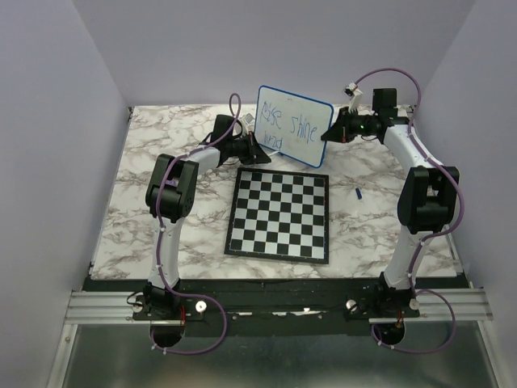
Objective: Write a sentence on the whiteboard
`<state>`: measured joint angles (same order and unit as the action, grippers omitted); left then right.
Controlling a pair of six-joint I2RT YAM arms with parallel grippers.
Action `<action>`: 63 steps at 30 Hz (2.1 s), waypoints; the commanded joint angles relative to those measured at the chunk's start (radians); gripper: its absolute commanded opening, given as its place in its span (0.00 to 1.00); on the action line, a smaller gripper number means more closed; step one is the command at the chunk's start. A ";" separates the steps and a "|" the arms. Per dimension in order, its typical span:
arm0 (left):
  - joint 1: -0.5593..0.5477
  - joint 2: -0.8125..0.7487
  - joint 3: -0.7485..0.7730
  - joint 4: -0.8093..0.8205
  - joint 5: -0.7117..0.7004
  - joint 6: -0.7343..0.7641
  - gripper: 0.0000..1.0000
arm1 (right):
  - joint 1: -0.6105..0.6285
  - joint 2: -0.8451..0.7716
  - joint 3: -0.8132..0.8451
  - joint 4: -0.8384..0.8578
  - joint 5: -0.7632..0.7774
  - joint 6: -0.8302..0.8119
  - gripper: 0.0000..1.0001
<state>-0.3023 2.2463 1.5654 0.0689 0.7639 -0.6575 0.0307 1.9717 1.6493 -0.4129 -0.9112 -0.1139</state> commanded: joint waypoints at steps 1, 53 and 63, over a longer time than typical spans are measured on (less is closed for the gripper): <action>-0.003 0.029 0.033 -0.067 -0.017 0.044 0.00 | 0.005 0.012 -0.006 -0.004 -0.049 -0.004 0.00; 0.017 -0.343 -0.350 0.284 -0.031 0.038 0.00 | 0.003 0.018 -0.005 -0.009 -0.048 -0.010 0.00; 0.003 -0.349 -0.369 0.287 -0.057 0.050 0.00 | 0.003 0.016 -0.005 -0.009 -0.049 -0.010 0.00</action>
<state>-0.2905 1.9305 1.2053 0.3279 0.7338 -0.6315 0.0307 1.9816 1.6493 -0.4133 -0.9150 -0.1143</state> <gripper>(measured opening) 0.152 0.107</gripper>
